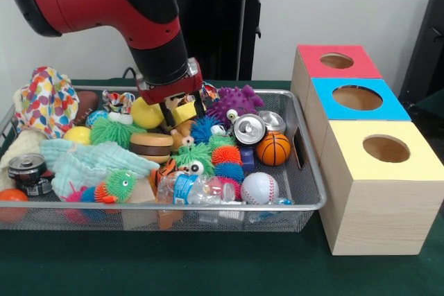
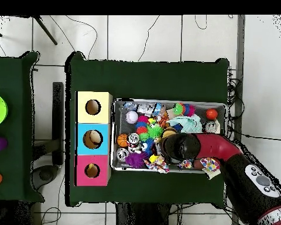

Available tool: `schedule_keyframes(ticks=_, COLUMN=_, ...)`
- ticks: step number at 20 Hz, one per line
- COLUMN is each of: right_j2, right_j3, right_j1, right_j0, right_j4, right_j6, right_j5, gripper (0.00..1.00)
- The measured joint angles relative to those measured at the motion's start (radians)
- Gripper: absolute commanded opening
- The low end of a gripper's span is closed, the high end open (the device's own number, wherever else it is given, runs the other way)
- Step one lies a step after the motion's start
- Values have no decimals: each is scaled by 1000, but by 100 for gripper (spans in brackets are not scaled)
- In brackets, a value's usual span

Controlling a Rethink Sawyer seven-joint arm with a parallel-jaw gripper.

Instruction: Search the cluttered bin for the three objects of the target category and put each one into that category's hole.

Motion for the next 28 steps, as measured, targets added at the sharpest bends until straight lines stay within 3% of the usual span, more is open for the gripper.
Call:
schedule_keyframes(ticks=19, right_j2=74, right_j3=21, right_j1=48, right_j0=-58, right_j4=9, right_j6=0, right_j5=0, gripper=100)
schedule_keyframes(ticks=28, right_j2=87, right_j3=21, right_j1=41, right_j0=-50, right_j4=9, right_j6=0, right_j5=0, gripper=100)
